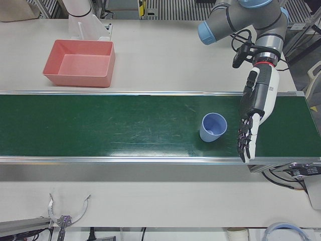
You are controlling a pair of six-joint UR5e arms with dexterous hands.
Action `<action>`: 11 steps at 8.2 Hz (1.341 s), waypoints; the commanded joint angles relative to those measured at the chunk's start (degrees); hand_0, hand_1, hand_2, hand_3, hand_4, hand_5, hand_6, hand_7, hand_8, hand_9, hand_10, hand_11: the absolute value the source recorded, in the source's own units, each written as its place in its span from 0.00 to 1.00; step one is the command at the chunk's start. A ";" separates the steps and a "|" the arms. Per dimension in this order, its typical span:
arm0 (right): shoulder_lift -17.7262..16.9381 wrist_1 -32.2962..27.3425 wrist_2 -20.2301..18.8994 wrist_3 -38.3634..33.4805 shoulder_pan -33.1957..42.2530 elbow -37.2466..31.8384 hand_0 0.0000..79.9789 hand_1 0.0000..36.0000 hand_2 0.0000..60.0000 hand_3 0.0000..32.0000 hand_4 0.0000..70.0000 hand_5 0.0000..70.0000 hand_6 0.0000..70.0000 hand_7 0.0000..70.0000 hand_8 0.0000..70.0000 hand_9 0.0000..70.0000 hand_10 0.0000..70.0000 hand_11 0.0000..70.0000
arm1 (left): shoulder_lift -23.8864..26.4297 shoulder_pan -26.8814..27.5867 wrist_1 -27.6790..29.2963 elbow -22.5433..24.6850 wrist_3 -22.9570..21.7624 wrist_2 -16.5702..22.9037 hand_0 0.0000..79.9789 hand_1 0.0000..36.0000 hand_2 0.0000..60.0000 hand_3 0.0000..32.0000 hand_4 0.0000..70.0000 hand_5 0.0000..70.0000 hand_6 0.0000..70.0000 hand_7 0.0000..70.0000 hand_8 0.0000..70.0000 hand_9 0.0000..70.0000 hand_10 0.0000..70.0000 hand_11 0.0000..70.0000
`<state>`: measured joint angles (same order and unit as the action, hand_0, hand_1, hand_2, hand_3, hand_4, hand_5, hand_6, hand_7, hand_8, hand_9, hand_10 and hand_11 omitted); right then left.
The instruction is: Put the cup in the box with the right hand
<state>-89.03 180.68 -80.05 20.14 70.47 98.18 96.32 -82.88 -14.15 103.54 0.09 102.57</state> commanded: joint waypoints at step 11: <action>4.22 -0.50 -0.20 3.59 -1.03 -4.22 0.61 0.44 0.26 0.00 0.18 0.07 0.06 0.18 0.01 0.06 0.05 0.10 | 0.00 0.00 0.00 0.09 0.00 0.00 0.00 0.00 0.00 0.00 0.00 0.00 0.00 0.00 0.00 0.00 0.00 0.00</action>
<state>-85.54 180.18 -80.33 23.53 69.64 94.20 96.33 -82.88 -14.15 103.62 0.09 102.57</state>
